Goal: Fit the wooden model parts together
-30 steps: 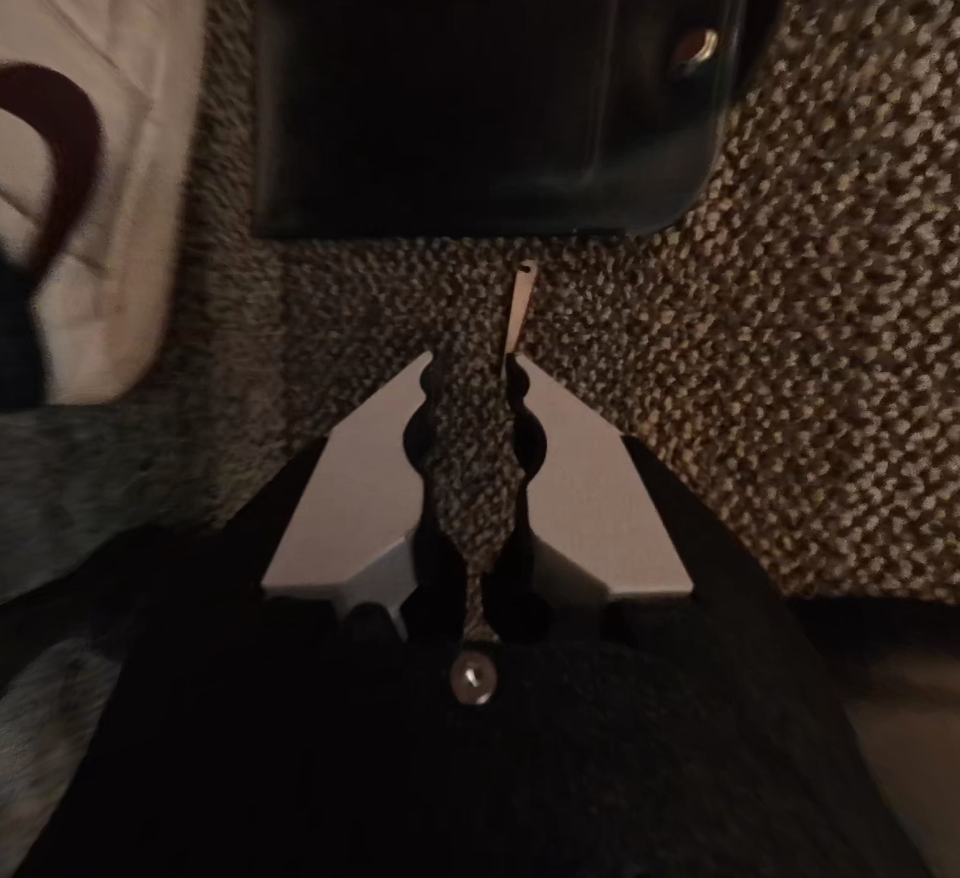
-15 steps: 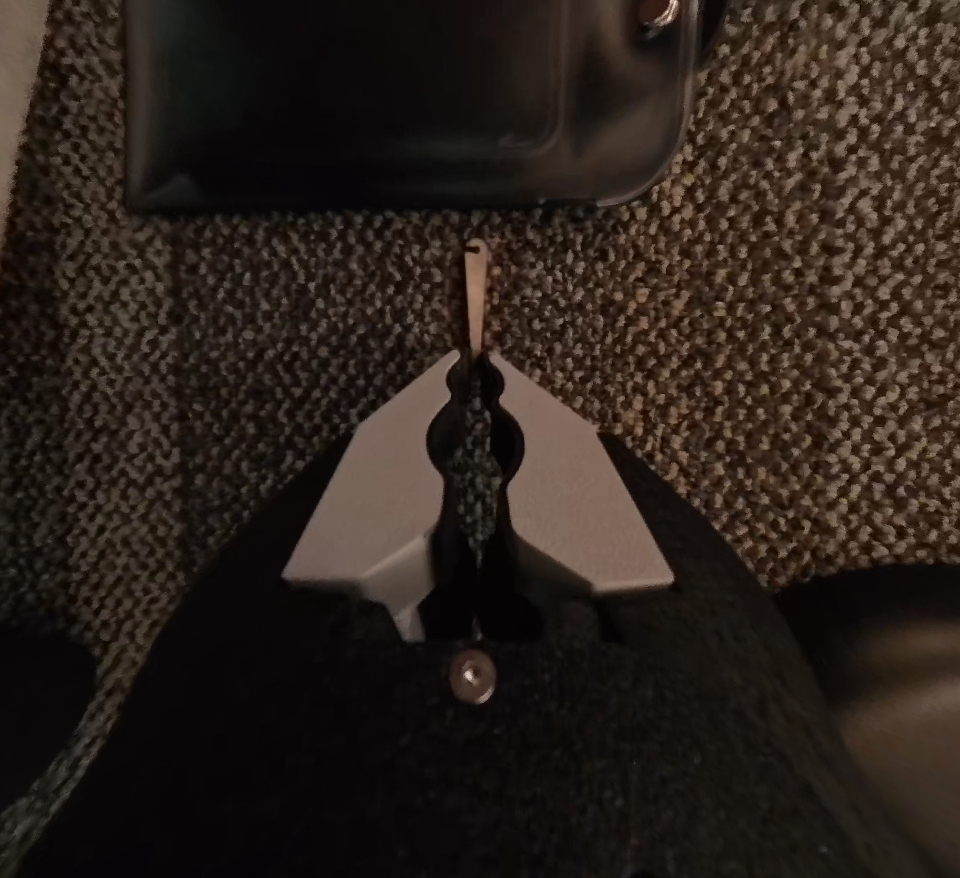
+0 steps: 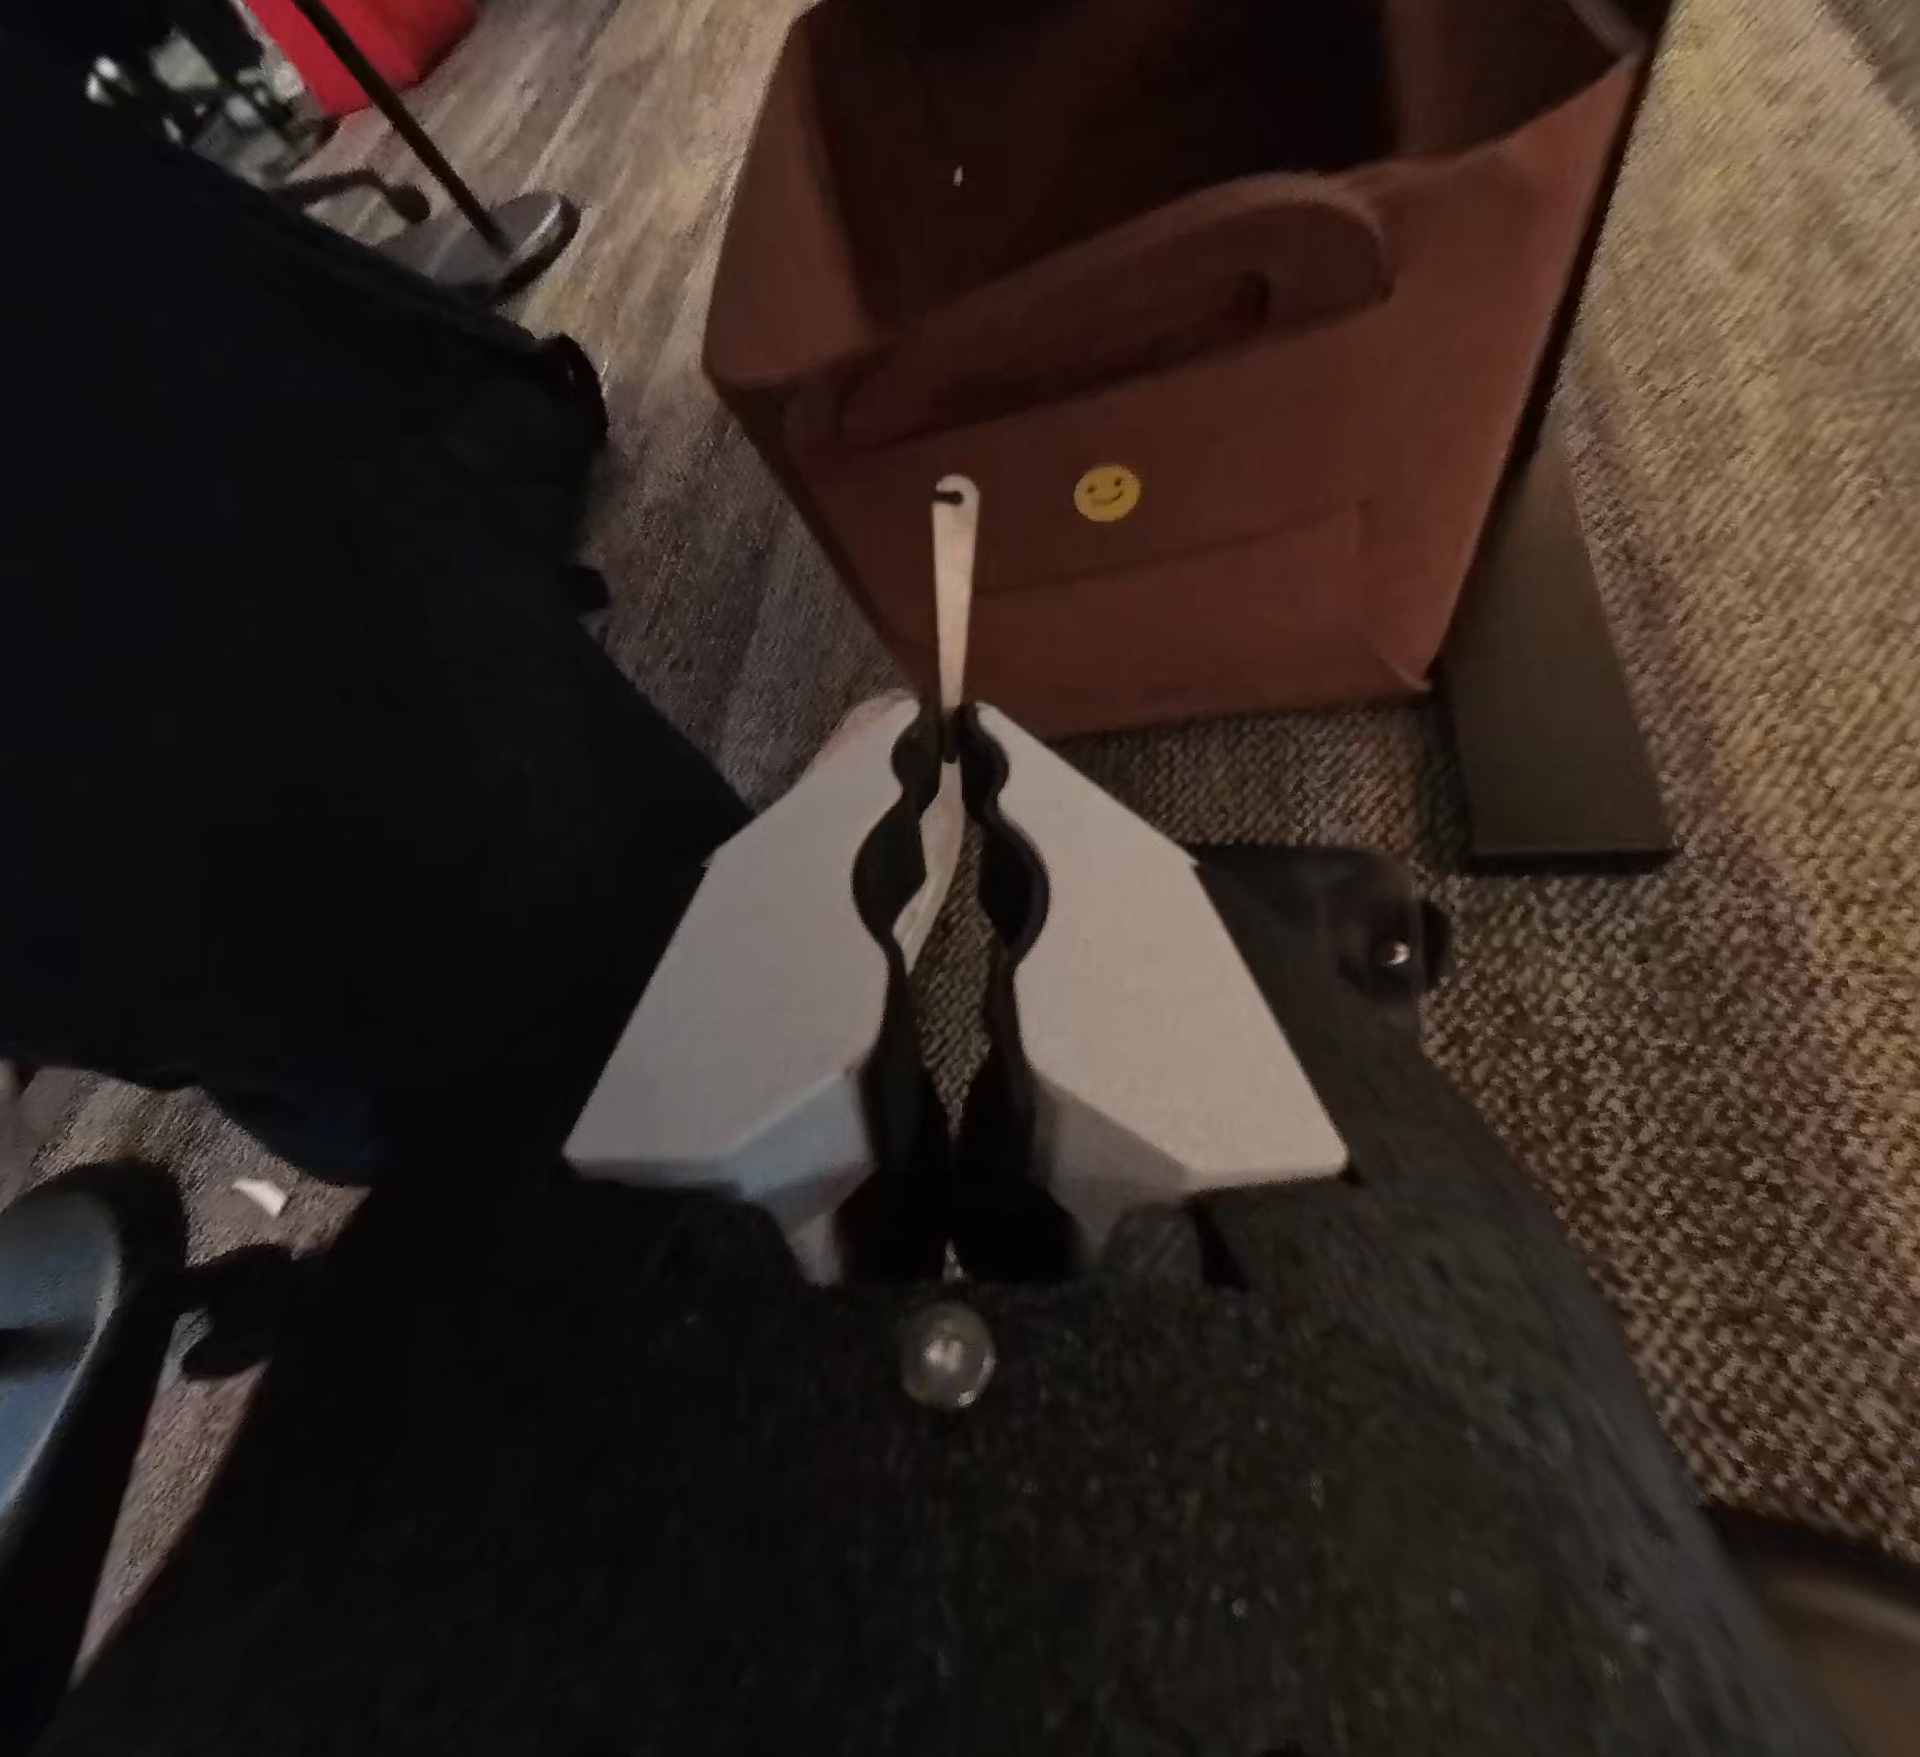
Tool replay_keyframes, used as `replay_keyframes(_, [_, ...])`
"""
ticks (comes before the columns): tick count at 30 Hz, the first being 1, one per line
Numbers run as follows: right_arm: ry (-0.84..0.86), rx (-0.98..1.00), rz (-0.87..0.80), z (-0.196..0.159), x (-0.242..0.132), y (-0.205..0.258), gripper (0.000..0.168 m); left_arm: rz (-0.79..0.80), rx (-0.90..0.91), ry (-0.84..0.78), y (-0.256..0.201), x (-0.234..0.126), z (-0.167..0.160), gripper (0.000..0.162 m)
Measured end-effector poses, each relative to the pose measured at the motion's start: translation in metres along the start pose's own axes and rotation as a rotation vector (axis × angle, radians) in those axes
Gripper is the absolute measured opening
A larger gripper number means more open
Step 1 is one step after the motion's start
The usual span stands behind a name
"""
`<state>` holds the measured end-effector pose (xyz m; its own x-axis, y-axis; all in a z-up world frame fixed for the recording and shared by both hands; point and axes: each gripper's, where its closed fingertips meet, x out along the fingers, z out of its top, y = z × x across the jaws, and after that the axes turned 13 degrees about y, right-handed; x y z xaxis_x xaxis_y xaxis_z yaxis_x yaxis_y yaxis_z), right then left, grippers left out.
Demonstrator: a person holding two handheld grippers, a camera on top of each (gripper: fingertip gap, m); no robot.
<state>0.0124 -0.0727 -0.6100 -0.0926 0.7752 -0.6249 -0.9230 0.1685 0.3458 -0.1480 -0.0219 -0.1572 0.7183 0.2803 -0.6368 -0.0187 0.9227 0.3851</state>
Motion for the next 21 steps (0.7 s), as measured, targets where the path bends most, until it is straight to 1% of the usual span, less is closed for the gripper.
replay_keyframes(1, [0.029, 0.02, 0.032, -0.008, 0.007, 0.002, 0.002, -0.018, -0.007, -0.006, -0.004, 0.002, 0.002, 0.031])
replay_keyframes(2, [0.036, 0.069, 0.079, -0.015, 0.007, 0.006, 0.002, -0.034, -0.023, -0.02, -0.009, 0.003, 0.005, 0.031])
replay_keyframes(4, [0.005, 0.152, 0.176, -0.026, -0.008, 0.015, 0.002, -0.068, -0.084, -0.05, -0.021, 0.007, 0.006, 0.031])
replay_keyframes(5, [0.001, 0.176, 0.183, -0.03, -0.019, 0.015, 0.002, -0.085, -0.124, -0.062, -0.028, 0.01, 0.006, 0.031])
replay_keyframes(6, [-0.009, 0.21, 0.19, -0.028, -0.032, 0.015, 0.003, -0.095, -0.162, -0.075, -0.035, 0.013, 0.006, 0.031])
replay_keyframes(8, [-0.05, 0.274, 0.216, -0.011, -0.064, 0.019, 0.003, -0.127, -0.22, -0.111, -0.053, 0.02, 0.009, 0.031])
replay_keyframes(10, [-0.047, 0.28, 0.245, 0.0, -0.094, 0.032, 0.003, -0.138, -0.254, -0.162, -0.067, 0.023, 0.015, 0.029])
replay_keyframes(12, [-0.024, 0.26, 0.254, 0.007, -0.126, 0.044, 0.003, -0.181, -0.293, -0.191, -0.082, 0.029, 0.019, 0.028])
replay_keyframes(14, [-0.054, 0.26, 0.285, 0.028, -0.164, 0.055, 0.002, -0.292, -0.334, -0.19, -0.107, 0.038, 0.019, 0.028])
replay_keyframes(16, [-0.121, 0.203, 0.334, 0.063, -0.204, 0.073, 0.002, -0.368, -0.364, -0.173, -0.127, 0.052, 0.017, 0.028])
replay_keyframes(18, [-0.216, 0.134, 0.472, 0.113, -0.246, 0.107, 0.002, -0.503, -0.365, -0.143, -0.153, 0.061, 0.018, 0.031])
replay_keyframes(19, [-0.268, 0.096, 0.56, 0.141, -0.267, 0.127, 0.002, -0.532, -0.367, -0.15, -0.16, 0.063, 0.021, 0.032])
replay_keyframes(20, [-0.312, 0.073, 0.682, 0.167, -0.288, 0.149, 0.002, -0.554, -0.345, -0.168, -0.167, 0.06, 0.027, 0.032])
replay_keyframes(21, [-0.313, 0.078, 0.788, 0.188, -0.303, 0.169, 0.002, -0.514, -0.311, -0.197, -0.166, 0.055, 0.033, 0.032])
